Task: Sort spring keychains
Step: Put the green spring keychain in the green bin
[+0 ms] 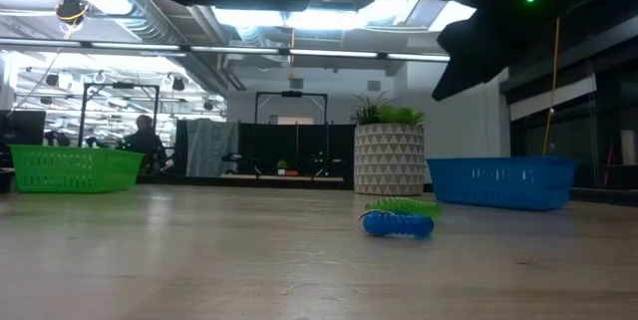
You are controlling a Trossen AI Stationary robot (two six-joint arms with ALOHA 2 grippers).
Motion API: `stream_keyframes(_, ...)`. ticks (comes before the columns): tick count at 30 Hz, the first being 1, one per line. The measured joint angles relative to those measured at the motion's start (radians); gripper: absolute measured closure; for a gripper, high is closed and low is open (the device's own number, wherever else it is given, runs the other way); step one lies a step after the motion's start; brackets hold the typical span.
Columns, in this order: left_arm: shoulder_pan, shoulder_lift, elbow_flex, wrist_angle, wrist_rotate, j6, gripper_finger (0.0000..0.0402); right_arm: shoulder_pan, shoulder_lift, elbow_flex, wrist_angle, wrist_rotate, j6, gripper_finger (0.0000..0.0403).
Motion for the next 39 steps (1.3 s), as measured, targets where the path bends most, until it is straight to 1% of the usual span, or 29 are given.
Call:
stream_keyframes(2, 0.0, 0.0, 0.0, 0.0, 0.0, -0.001, 0.0233, 0.003, -0.069, -0.096, 0.209, -0.022, -0.127, 0.0183)
stream_keyframes(5, 0.0, 0.0, 0.0, 0.0, 0.0, -0.001, 0.0233, -0.002, -0.186, -0.239, 0.562, -0.142, -0.353, 0.0183)
stream_keyframes(7, 0.0, 0.0, 0.0, 0.0, 0.0, -0.002, 0.0233, -0.013, -0.259, -0.333, 0.812, -0.269, -0.509, 0.0183)
stream_keyframes(9, 0.0, 0.0, 0.0, 0.0, 0.0, -0.02, 0.0233, -0.033, -0.323, -0.42, 1.028, -0.44, -0.635, 0.0183)
stream_keyframes(11, 0.011, 0.0, 0.0, -0.004, 0.016, -0.056, 0.0233, -0.055, -0.372, -0.494, 1.199, -0.614, -0.704, 0.0183)
stream_keyframes(12, 0.023, 0.0, 0.0, -0.008, 0.037, -0.081, 0.0233, -0.065, -0.392, -0.525, 1.251, -0.681, -0.715, 0.0183)
stream_keyframes(13, 0.04, 0.0, 0.0, -0.016, 0.067, -0.109, 0.0233, -0.074, -0.408, -0.551, 1.286, -0.721, -0.713, 0.0183)
stream_keyframes(14, 0.057, 0.0, 0.002, -0.031, 0.103, -0.138, 0.0233, -0.082, -0.421, -0.569, 1.297, -0.753, -0.705, 0.0183)
stream_keyframes(15, 0.073, 0.0, 0.005, -0.05, 0.147, -0.168, 0.0233, -0.088, -0.433, -0.581, 1.298, -0.763, -0.691, 0.0183)
stream_keyframes(18, 0.124, 0.001, 0.01, -0.08, 0.271, -0.261, 0.0233, -0.104, -0.452, -0.597, 1.299, -0.761, -0.65, 0.0183)
stream_keyframes(20, 0.152, 0.001, 0.01, -0.084, 0.301, -0.296, 0.0233, -0.112, -0.454, -0.599, 1.301, -0.76, -0.636, 0.0183)
stream_keyframes(23, 0.203, 0.001, 0.01, -0.083, 0.317, -0.343, 0.0233, -0.118, -0.454, -0.599, 1.301, -0.761, -0.638, 0.0183)
stream_keyframes(28, 0.295, 0.01, 0.014, -0.079, 0.509, -0.441, 0.0233, -0.118, -0.454, -0.599, 1.301, -0.761, -0.657, 0.0183)
stream_keyframes(31, 0.309, 0.048, 0.047, -0.09, 0.558, -0.426, 0.0233, -0.118, -0.454, -0.599, 1.301, -0.761, -0.657, 0.0183)
stream_keyframes(34, 0.298, 0.125, 0.12, -0.115, 0.599, -0.382, 0.0233, -0.118, -0.454, -0.599, 1.301, -0.761, -0.657, 0.0183)
stream_keyframes(37, 0.289, 0.214, 0.213, -0.217, 0.648, -0.349, 0.0233, -0.118, -0.454, -0.599, 1.302, -0.755, -0.659, 0.0182)
stream_keyframes(39, 0.286, 0.266, 0.278, -0.309, 0.664, -0.334, 0.0233, -0.118, -0.454, -0.599, 1.303, -0.721, -0.661, 0.0182)
